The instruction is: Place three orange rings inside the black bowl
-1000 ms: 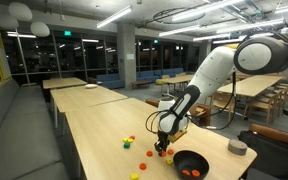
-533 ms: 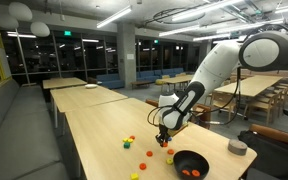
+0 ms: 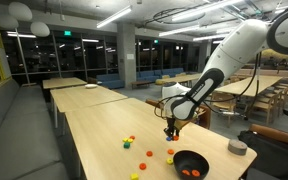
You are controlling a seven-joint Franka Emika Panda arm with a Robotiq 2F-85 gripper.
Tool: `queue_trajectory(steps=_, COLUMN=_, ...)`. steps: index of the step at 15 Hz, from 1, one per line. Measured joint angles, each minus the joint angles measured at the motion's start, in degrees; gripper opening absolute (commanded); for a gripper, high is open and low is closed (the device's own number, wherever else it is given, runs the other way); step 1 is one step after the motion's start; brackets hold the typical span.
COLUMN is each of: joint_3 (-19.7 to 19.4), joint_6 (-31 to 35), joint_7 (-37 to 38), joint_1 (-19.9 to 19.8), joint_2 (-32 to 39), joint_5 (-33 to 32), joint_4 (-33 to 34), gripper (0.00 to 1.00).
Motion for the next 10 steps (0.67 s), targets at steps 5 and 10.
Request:
queue_trajectory(steps=5, joint_3=4.36, joint_6=-12.44, joint_7=0.25, joint_1=-1.57, joint_2=-7.54, joint_5=1.14, joint_4=-4.93, gripper=0.24)
queue_trajectory(steps=10, joint_3=8.61, joint_6=-17.12, joint_7=-1.56, joint_1=-4.5, joint_2=-11.25, joint_5=11.29, joint_4=-8.08, gripper=0.24)
